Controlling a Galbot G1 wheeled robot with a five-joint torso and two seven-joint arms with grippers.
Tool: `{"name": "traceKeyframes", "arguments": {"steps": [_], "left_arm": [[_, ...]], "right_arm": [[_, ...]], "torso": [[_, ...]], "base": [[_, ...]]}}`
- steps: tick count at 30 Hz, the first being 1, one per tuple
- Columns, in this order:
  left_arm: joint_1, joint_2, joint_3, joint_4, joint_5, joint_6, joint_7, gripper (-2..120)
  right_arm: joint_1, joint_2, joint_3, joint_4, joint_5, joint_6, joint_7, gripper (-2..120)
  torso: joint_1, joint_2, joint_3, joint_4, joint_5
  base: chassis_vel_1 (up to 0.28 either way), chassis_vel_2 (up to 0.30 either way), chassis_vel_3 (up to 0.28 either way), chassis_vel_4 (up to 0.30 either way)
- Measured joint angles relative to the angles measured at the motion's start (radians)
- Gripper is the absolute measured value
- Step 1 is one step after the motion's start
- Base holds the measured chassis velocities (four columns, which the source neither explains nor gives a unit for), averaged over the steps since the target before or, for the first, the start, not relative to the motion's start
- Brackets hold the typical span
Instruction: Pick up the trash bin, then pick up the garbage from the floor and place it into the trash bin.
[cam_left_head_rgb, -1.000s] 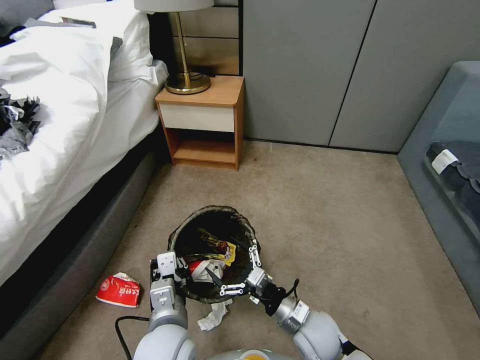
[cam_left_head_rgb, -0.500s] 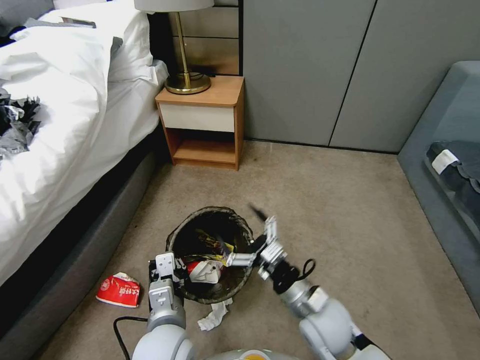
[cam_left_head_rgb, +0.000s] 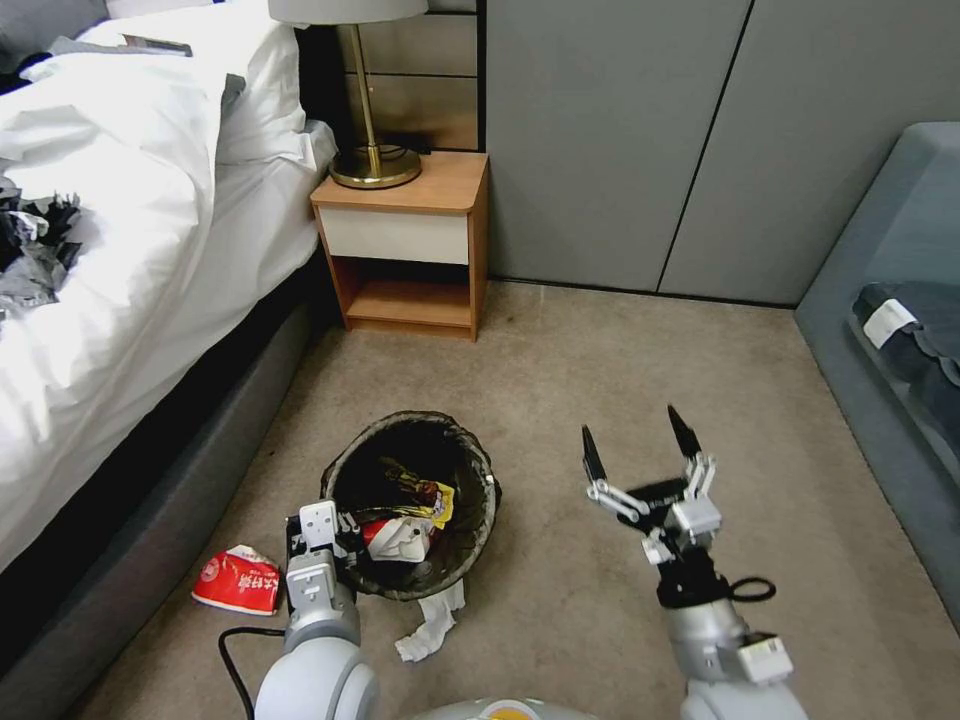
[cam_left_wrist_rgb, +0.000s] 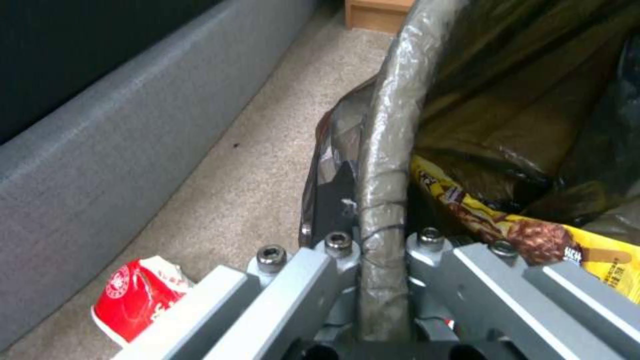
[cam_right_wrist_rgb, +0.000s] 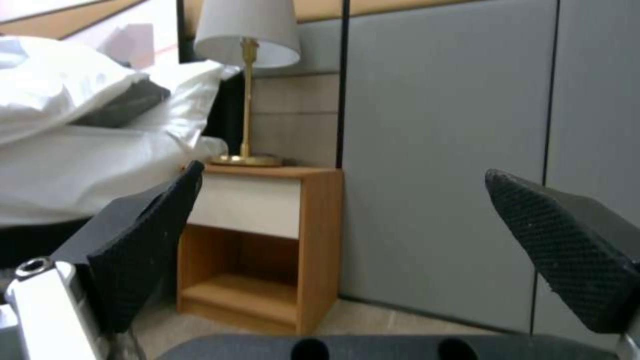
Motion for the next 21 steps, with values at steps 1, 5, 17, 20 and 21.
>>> {"name": "traceKeyframes", "arguments": {"steps": [1, 5, 17, 20, 21], "left_arm": [[0.001, 0.000, 0.000, -0.002, 0.000, 0.000, 0.000, 0], [0.004, 0.000, 0.000, -0.009, 0.000, -0.001, 0.000, 0], [0.011, -0.002, 0.001, -0.015, 0.005, -0.002, 0.000, 0], [0.010, -0.002, 0.001, -0.015, 0.006, -0.002, 0.000, 0], [0.010, -0.002, 0.001, -0.016, 0.006, -0.002, 0.000, 0]], "right_arm": [[0.001, 0.002, -0.001, -0.010, -0.001, 0.003, 0.000, 100], [0.015, 0.006, -0.009, -0.023, -0.004, 0.003, 0.001, 100], [0.050, -0.004, -0.018, -0.016, -0.002, -0.019, -0.001, 100], [0.050, -0.004, -0.017, -0.016, -0.002, -0.019, -0.002, 100], [0.049, -0.003, -0.016, -0.016, -0.002, -0.019, -0.003, 100]], "torso": [[0.000, 0.000, 0.000, 0.0000, -0.0001], [0.000, 0.000, 0.000, -0.0001, -0.0001], [0.000, 0.000, 0.000, 0.0000, -0.0002], [0.000, 0.000, 0.000, 0.0000, -0.0002], [0.000, 0.000, 0.000, 0.0000, -0.0002]], "base": [[0.000, 0.000, 0.000, 0.000], [0.000, 0.000, 0.000, 0.000], [0.031, 0.032, 0.033, 0.030], [0.078, 0.090, 0.081, 0.087], [0.073, 0.089, 0.093, 0.090]]}}
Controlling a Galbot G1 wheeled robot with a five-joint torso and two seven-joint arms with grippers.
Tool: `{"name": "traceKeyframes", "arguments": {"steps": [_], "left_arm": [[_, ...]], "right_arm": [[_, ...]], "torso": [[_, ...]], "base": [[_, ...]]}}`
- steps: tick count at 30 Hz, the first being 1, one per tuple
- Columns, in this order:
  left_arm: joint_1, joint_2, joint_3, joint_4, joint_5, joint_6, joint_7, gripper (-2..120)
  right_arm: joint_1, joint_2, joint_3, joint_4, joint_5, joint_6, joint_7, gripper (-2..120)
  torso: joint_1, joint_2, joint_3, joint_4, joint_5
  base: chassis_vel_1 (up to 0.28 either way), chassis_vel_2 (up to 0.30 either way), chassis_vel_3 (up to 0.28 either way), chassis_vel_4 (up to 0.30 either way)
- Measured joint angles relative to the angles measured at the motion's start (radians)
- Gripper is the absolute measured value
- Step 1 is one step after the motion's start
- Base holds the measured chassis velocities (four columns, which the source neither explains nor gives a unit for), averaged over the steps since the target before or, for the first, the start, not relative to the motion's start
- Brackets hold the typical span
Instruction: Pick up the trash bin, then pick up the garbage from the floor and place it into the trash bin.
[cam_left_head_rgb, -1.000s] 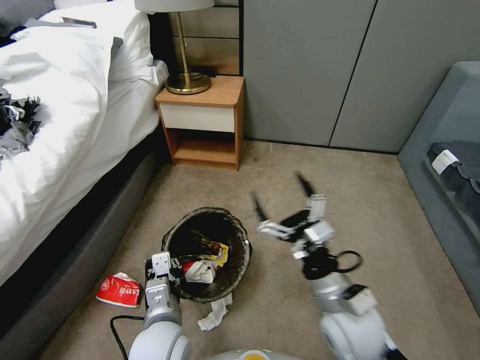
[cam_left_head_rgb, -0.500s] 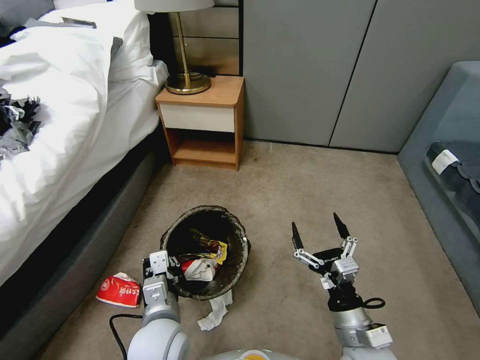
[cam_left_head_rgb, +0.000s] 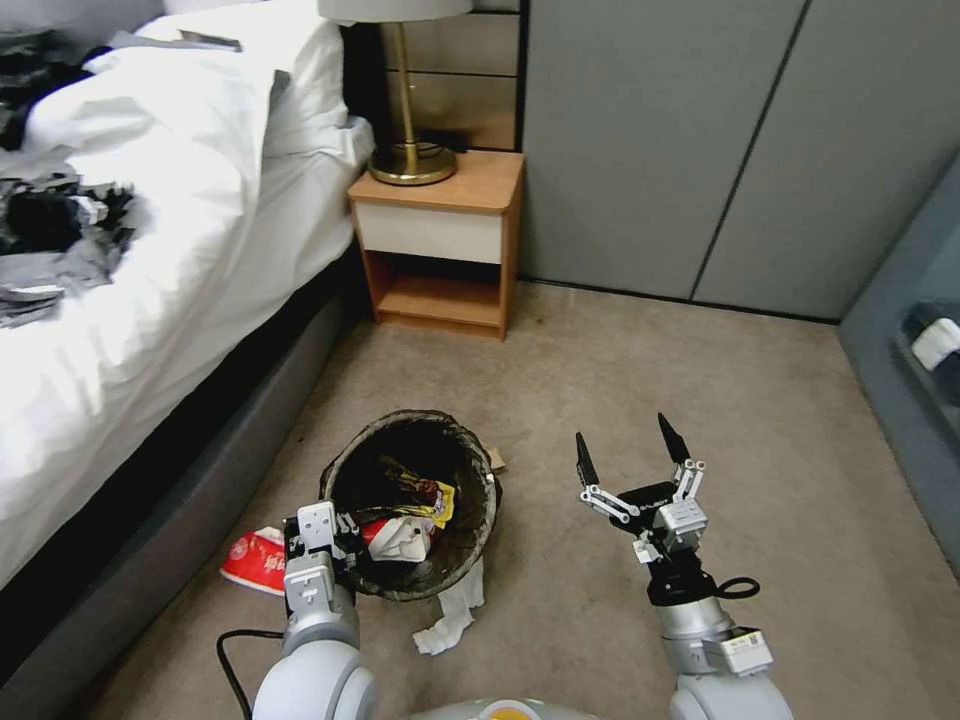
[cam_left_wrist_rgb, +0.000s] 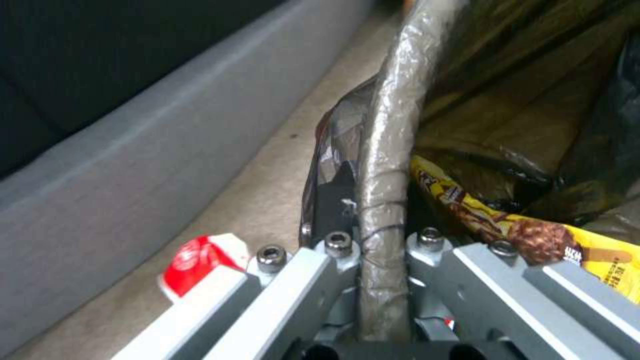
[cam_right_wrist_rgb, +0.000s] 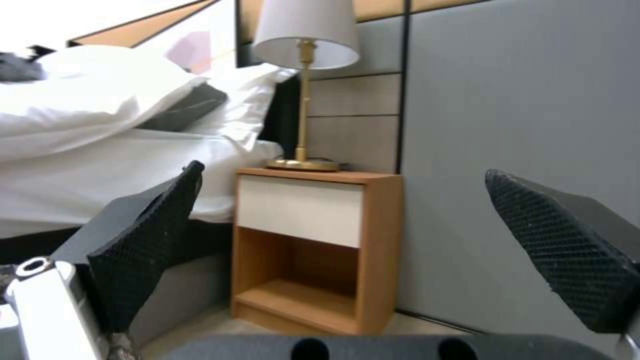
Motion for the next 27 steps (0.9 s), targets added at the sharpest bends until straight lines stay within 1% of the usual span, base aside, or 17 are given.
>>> {"name": "traceKeyframes", "arguments": {"steps": [15, 19, 23, 26, 27], "left_arm": [[0.000, -0.002, 0.001, -0.001, 0.004, 0.000, 0.001, 0], [0.002, -0.004, 0.003, -0.001, 0.011, -0.011, 0.003, 0], [0.004, -0.005, 0.005, 0.000, 0.014, -0.016, 0.003, 0], [0.004, -0.004, 0.005, -0.001, 0.013, -0.016, 0.003, 0], [0.004, -0.004, 0.005, -0.001, 0.013, -0.016, 0.003, 0]], "right_arm": [[-0.014, -0.010, 0.023, 0.012, 0.005, 0.009, -0.007, 100], [-0.008, -0.011, 0.023, 0.011, 0.006, 0.001, -0.009, 100], [-0.001, -0.024, 0.017, 0.006, 0.016, -0.025, -0.011, 100], [0.012, -0.049, -0.004, -0.014, 0.041, -0.079, -0.011, 100], [0.012, -0.049, -0.004, -0.014, 0.041, -0.079, -0.011, 100]], "torso": [[0.000, 0.000, 0.000, 0.0000, 0.0000], [0.000, 0.000, 0.000, 0.0002, 0.0001], [0.000, 0.000, 0.000, 0.0001, 0.0000], [0.000, 0.000, 0.000, -0.0003, 0.0000], [0.000, 0.000, 0.000, -0.0003, 0.0000]], "base": [[0.115, 0.110, 0.117, 0.113], [0.116, 0.116, 0.131, 0.125], [0.076, 0.073, 0.093, 0.059], [0.000, 0.000, 0.000, 0.000], [0.000, 0.000, 0.000, 0.000]]}}
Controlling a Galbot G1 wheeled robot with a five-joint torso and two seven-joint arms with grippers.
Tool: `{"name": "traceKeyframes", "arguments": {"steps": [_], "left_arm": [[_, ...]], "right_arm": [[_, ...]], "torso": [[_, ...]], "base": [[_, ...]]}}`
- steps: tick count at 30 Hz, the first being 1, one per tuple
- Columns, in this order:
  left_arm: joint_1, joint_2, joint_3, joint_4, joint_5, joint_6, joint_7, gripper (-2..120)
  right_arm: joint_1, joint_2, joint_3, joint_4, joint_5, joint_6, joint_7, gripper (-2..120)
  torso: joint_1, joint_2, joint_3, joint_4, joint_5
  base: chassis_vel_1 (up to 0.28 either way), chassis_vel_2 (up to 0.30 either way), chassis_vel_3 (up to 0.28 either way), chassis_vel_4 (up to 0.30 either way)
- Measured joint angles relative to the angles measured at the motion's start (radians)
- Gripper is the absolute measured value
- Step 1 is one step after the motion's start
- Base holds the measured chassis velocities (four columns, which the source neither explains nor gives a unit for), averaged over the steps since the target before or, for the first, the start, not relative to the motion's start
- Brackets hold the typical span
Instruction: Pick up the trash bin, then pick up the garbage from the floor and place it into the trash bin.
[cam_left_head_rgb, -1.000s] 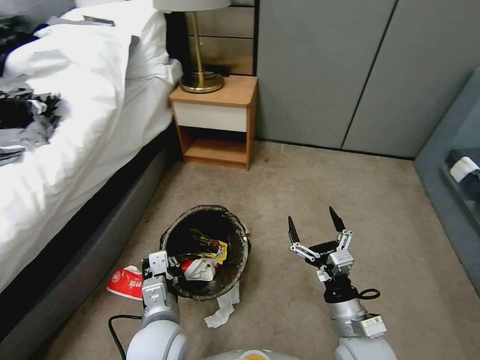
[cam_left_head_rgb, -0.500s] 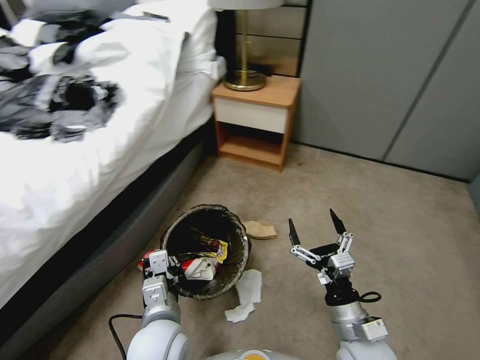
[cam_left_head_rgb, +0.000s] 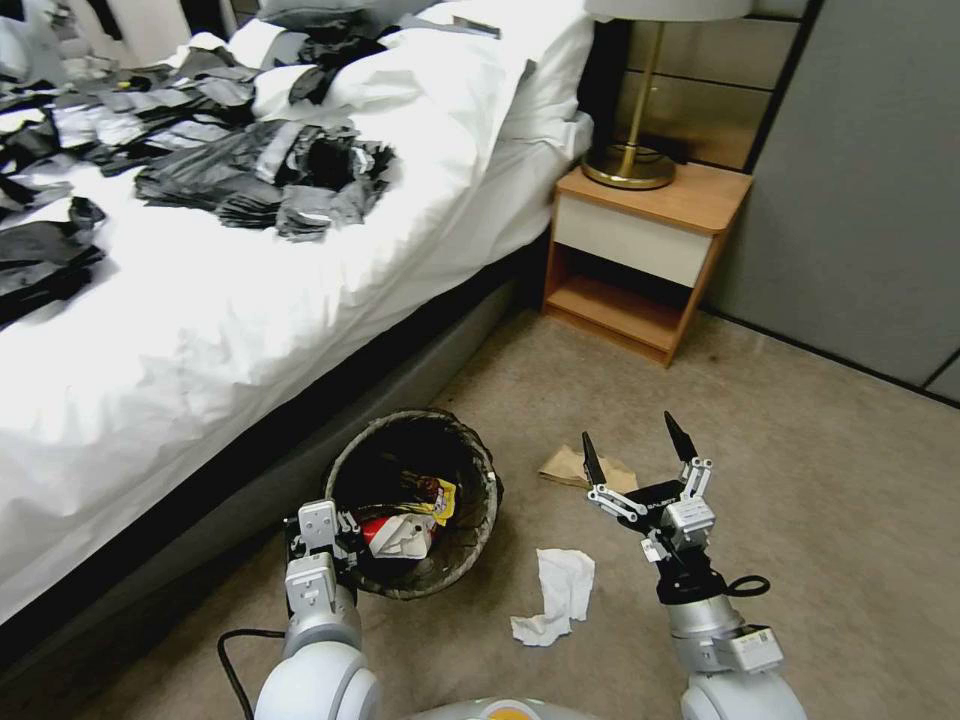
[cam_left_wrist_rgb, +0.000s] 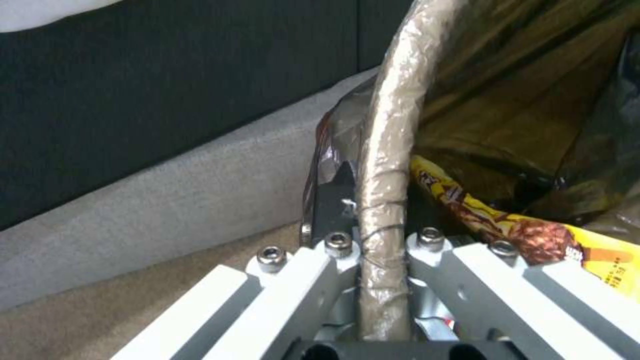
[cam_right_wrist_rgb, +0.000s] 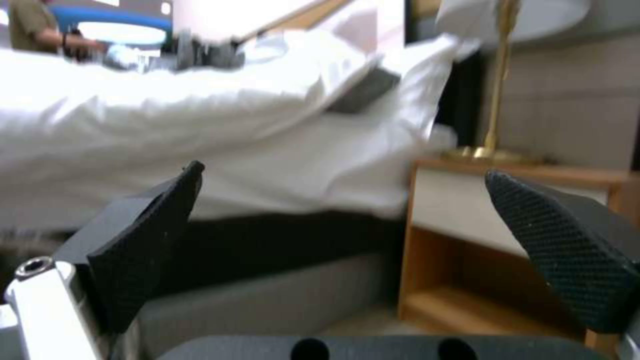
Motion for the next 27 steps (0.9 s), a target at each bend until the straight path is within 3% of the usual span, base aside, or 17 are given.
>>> {"name": "traceKeyframes", "arguments": {"steps": [3, 5, 6, 7, 10, 13, 14, 17, 27], "left_arm": [[0.002, 0.000, 0.000, -0.005, 0.000, 0.000, 0.000, 0], [0.007, 0.001, -0.002, -0.015, -0.001, 0.000, 0.000, 0], [0.007, 0.001, -0.002, -0.015, -0.001, 0.000, 0.000, 0], [0.009, 0.001, -0.003, -0.021, -0.001, 0.000, 0.000, 0], [0.010, 0.002, -0.005, -0.024, -0.001, 0.000, -0.001, 0], [0.009, 0.000, -0.004, -0.026, -0.001, 0.000, -0.001, 0], [0.009, 0.000, -0.004, -0.026, -0.001, 0.000, -0.001, 0], [0.002, -0.005, 0.003, -0.022, 0.001, 0.000, -0.001, 0], [0.000, -0.004, 0.004, -0.020, 0.001, 0.002, -0.001, 0]], "right_arm": [[0.011, -0.023, -0.027, -0.021, 0.032, -0.081, 0.006, 100], [0.026, -0.056, -0.060, -0.045, 0.078, -0.189, 0.021, 100], [0.026, -0.056, -0.060, -0.045, 0.078, -0.189, 0.021, 100], [0.046, -0.113, -0.104, -0.067, 0.148, -0.306, 0.045, 100], [0.061, -0.155, -0.127, -0.079, 0.195, -0.384, 0.057, 100], [0.103, -0.243, -0.182, -0.098, 0.304, -0.581, 0.081, 100], [0.103, -0.243, -0.182, -0.098, 0.304, -0.581, 0.081, 100], [0.146, -0.294, -0.232, -0.126, 0.381, -0.741, 0.089, 100], [0.197, -0.283, -0.279, -0.244, 0.340, -0.823, 0.067, 100]], "torso": [[0.000, 0.000, 0.000, 0.0000, 0.0002], [0.000, 0.000, 0.000, 0.0001, 0.0001], [0.000, 0.000, 0.000, 0.0001, 0.0001], [0.000, 0.000, 0.000, 0.0001, 0.0003], [0.000, 0.000, 0.000, 0.0003, 0.0001], [0.000, 0.000, 0.000, 0.0003, 0.0002], [0.000, 0.000, 0.000, 0.0003, 0.0002], [0.000, 0.000, 0.000, 0.0002, 0.0002], [0.000, 0.000, 0.000, 0.0002, 0.0000]], "base": [[0.000, 0.000, 0.000, 0.000], [0.000, 0.000, 0.000, 0.000], [0.000, 0.000, 0.000, 0.000], [0.000, 0.000, 0.000, 0.000], [0.000, 0.000, 0.000, 0.000], [0.000, 0.000, 0.000, 0.000], [0.000, 0.000, 0.000, 0.000], [0.000, 0.000, 0.000, 0.000], [0.000, 0.000, 0.000, 0.000]]}}
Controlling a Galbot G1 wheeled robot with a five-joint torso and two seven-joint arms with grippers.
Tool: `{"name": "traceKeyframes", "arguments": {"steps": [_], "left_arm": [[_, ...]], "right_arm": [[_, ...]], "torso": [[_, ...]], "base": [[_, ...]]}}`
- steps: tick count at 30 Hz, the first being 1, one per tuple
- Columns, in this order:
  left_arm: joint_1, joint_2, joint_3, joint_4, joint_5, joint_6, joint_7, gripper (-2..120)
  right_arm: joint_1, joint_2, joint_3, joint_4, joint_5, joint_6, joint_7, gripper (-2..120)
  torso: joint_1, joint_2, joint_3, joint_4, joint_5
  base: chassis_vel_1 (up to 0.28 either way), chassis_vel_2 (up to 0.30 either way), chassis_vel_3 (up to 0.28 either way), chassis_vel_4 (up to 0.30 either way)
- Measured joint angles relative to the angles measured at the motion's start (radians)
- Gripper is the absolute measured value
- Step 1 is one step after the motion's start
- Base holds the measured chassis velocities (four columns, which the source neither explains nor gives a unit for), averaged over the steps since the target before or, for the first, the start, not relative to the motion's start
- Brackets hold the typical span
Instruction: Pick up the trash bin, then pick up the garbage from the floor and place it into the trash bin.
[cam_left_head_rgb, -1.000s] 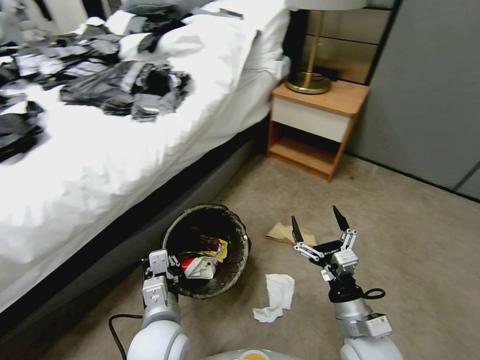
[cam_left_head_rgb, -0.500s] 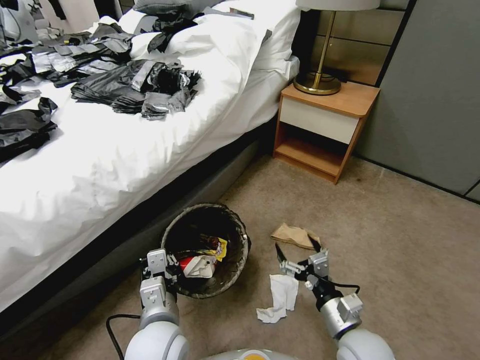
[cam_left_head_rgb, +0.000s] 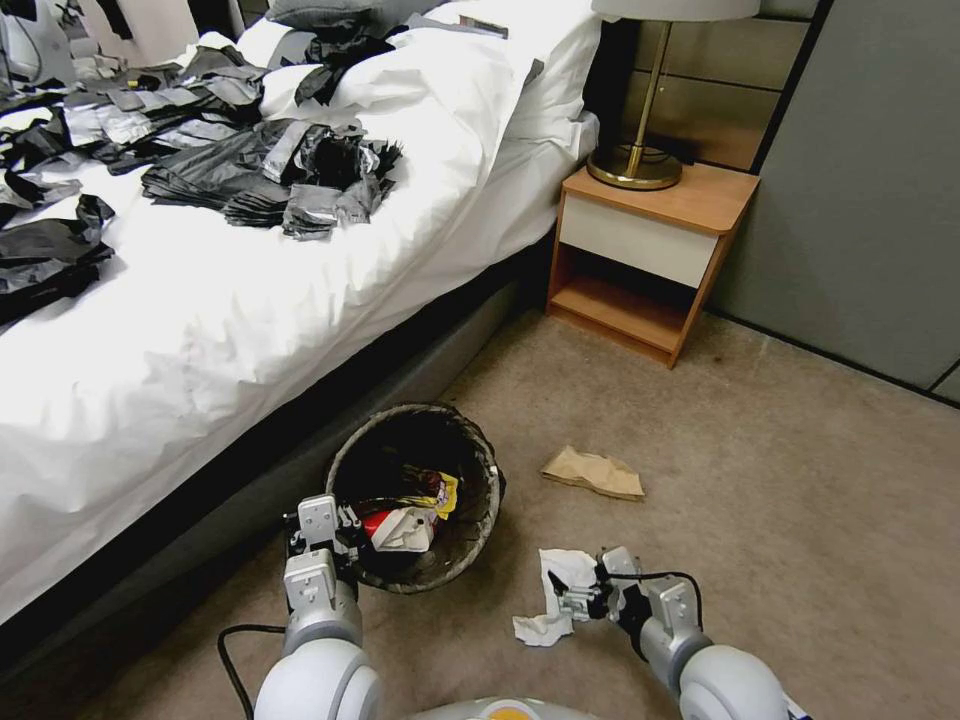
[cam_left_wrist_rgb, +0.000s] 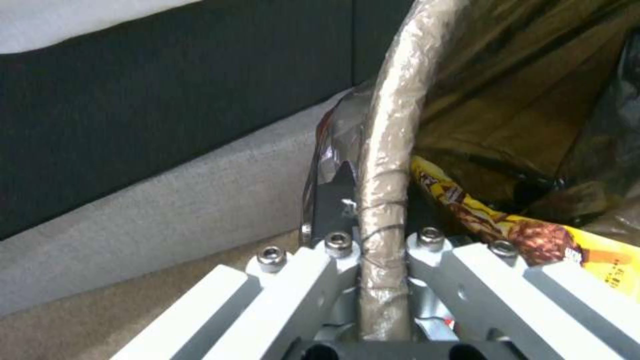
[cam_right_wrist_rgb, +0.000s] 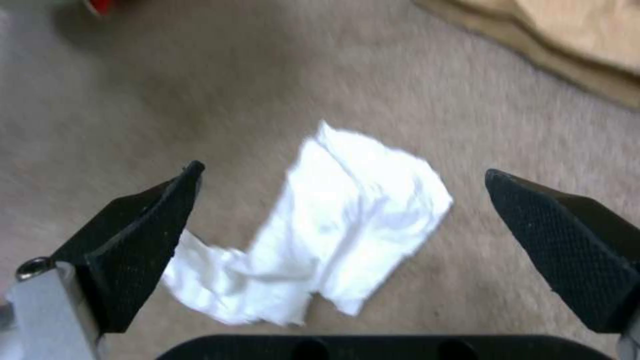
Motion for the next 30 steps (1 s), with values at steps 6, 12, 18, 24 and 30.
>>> {"name": "traceKeyframes", "arguments": {"steps": [6, 12, 18, 24, 30], "left_arm": [[0.005, 0.002, 0.000, -0.003, 0.002, 0.000, 0.000, 0], [0.016, -0.002, 0.008, -0.008, 0.015, 0.000, -0.001, 0], [0.026, -0.003, 0.008, -0.015, 0.020, 0.000, -0.001, 0], [0.026, -0.008, 0.012, -0.016, 0.024, -0.001, -0.001, 0], [0.023, -0.008, 0.014, -0.015, 0.025, -0.002, -0.001, 0]], "right_arm": [[0.034, 0.036, -0.001, -0.103, -0.013, 0.015, -0.022, 100], [0.077, 0.108, -0.012, -0.232, -0.051, 0.062, -0.053, 100], [0.101, 0.146, -0.019, -0.300, -0.083, 0.099, -0.070, 96], [0.110, 0.169, -0.017, -0.342, -0.102, 0.127, -0.086, 72], [0.117, 0.180, -0.012, -0.366, -0.111, 0.144, -0.091, 52]], "torso": [[0.000, 0.000, 0.000, 0.0000, 0.0000], [0.000, 0.000, 0.000, 0.0001, 0.0000], [0.000, 0.000, 0.000, 0.0000, -0.0001], [0.000, 0.000, 0.000, 0.0000, -0.0001], [0.000, 0.000, 0.000, 0.0000, -0.0002]], "base": [[0.000, 0.000, 0.000, 0.000], [0.000, 0.000, 0.000, 0.000], [0.000, 0.000, 0.000, 0.000], [0.000, 0.000, 0.000, 0.000], [0.000, 0.000, 0.000, 0.000]]}}
